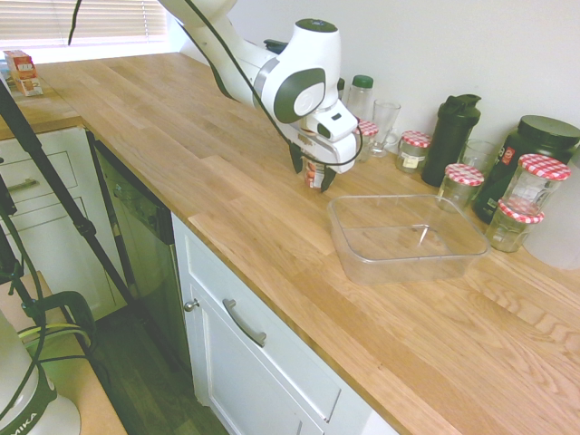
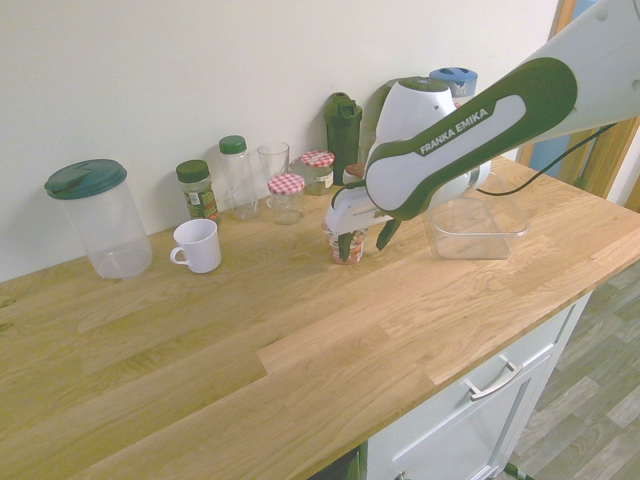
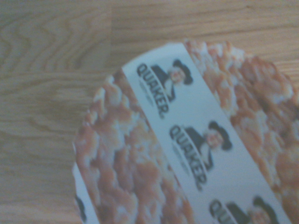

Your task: Put the cereal into the container

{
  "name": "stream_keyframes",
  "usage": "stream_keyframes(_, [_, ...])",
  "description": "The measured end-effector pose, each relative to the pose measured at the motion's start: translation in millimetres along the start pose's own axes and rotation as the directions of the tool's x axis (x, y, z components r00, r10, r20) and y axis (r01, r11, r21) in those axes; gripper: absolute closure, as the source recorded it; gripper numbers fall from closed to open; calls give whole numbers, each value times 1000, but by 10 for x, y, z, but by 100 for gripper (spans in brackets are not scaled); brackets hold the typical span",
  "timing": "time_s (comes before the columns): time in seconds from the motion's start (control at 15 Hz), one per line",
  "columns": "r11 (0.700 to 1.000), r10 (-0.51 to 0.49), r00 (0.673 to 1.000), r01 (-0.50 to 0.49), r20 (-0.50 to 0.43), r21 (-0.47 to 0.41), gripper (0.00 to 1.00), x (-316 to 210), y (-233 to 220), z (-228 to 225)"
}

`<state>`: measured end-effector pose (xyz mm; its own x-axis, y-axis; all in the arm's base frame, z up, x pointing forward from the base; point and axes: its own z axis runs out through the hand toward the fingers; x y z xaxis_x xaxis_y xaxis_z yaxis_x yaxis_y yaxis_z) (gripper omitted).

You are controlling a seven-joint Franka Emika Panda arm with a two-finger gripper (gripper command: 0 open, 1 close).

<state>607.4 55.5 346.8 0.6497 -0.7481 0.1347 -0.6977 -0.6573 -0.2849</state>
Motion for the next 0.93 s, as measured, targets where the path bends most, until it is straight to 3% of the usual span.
stream_keyframes(0.33, [998,-38,999,37,11,47,0,57,-208,151])
stream_keyframes(0.4, [997,-57,998,56,6,51,100,45,-233,179])
stream_keyframes(0.93, [974,-218,973,221,-68,40,100,-46,-332,216])
